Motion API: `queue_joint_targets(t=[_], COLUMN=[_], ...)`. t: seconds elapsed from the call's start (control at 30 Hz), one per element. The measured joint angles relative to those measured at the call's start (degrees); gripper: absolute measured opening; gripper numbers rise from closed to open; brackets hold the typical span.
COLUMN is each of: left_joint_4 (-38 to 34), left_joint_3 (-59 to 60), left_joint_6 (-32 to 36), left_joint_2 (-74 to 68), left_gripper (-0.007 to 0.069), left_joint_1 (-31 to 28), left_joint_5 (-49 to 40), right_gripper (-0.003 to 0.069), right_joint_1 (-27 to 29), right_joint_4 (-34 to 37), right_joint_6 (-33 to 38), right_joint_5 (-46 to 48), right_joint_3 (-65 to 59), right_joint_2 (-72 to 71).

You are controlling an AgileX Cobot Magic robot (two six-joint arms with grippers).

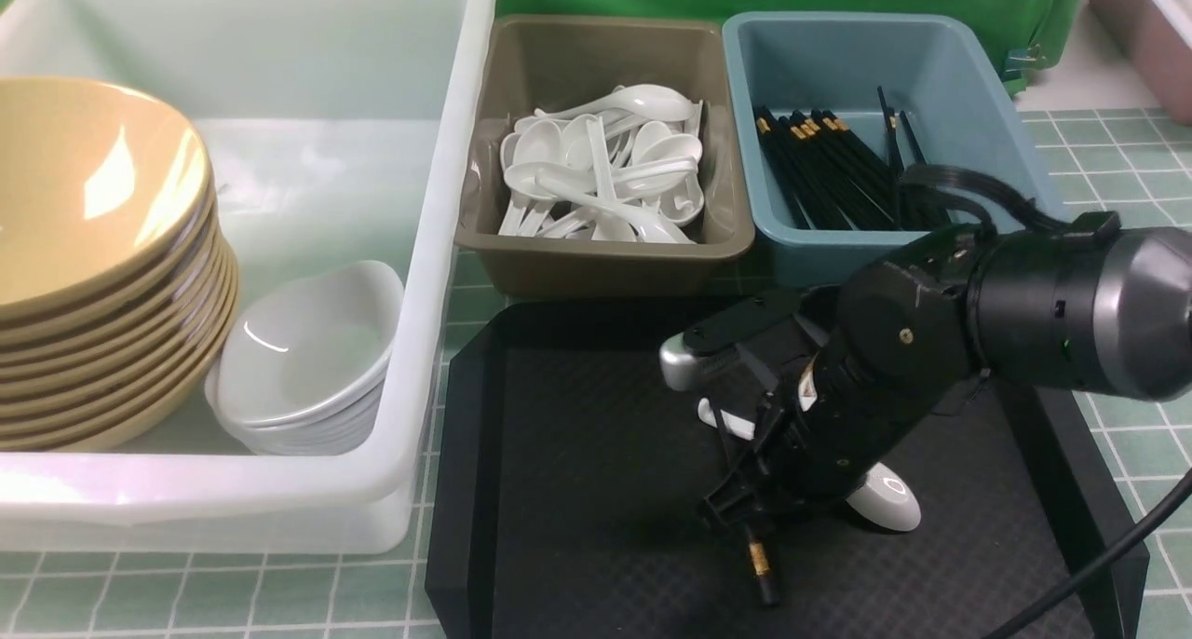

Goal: On blue table put chopsticks spoon bowls plates into blue grey white boxes.
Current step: 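Grasp the chopsticks with the right gripper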

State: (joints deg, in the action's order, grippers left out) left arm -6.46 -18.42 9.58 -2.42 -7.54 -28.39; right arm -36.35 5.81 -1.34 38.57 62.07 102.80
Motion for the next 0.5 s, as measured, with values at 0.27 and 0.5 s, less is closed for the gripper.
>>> queue_joint_targets(t=[0.27,0.5], left_joint_4=[0.00,0.00], left_joint_3=[0.00,0.00], left_joint_6=[0.00,0.00], left_joint_2=[0.00,0.00], left_gripper=[0.0001,0.0001], left_joint_1=[0.00,0.00], left_joint_5=[0.00,0.00], right_gripper=[0.0241,0.0089], right_joint_1=[-0.87,-0.87], right_joint_4=[0.80,0.55], right_joint_6=[0.21,4.69], right_joint_5=[-3.25,0.41], right_joint_3=[0.61,2.06], right_joint_2=[2.39,1.92])
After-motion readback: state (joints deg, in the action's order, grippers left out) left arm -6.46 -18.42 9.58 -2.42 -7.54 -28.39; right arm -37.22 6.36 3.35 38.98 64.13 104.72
